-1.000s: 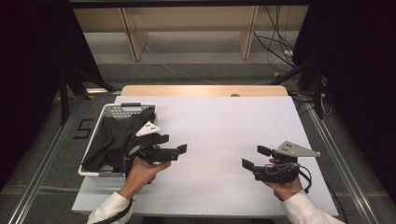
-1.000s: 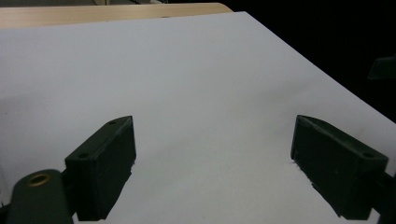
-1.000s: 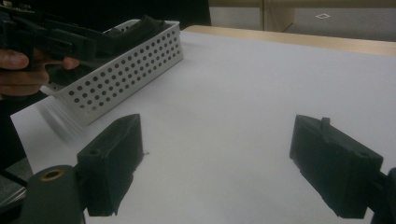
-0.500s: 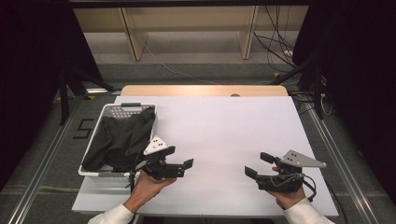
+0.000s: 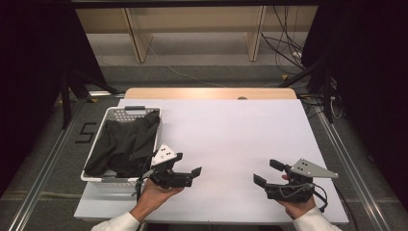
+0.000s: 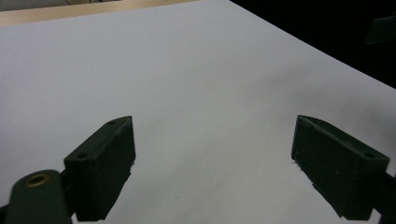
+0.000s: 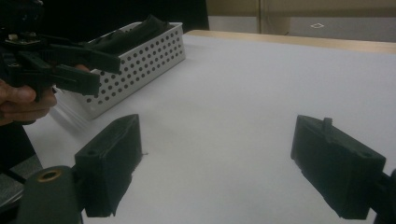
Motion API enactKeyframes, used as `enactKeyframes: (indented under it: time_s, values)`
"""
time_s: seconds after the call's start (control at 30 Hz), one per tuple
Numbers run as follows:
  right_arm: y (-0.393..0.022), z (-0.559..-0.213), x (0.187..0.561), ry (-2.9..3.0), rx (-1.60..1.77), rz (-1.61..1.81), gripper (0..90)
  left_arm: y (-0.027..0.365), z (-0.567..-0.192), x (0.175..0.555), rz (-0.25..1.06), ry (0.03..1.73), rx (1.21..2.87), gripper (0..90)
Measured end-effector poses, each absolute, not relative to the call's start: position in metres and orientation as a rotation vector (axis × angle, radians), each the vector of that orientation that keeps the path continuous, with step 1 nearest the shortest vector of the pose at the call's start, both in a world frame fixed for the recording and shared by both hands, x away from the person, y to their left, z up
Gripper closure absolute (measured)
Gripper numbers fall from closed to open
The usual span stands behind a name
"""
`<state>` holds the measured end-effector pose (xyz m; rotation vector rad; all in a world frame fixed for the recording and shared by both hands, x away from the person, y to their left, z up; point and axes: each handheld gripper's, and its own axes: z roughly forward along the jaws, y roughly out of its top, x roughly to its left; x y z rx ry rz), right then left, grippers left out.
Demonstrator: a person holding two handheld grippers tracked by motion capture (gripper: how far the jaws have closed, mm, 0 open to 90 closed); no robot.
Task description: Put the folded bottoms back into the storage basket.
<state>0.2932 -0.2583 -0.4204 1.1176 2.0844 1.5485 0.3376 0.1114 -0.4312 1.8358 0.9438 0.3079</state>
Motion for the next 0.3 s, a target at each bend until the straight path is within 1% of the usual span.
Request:
enactKeyframes:
  time_s: [0.3]
  values:
    - [-0.2591,-0.4212,0.2953,2.084,1.119,1.557,17.3,0.1101,-0.4320,0.3384,0.300,0.939,1.841,13.1]
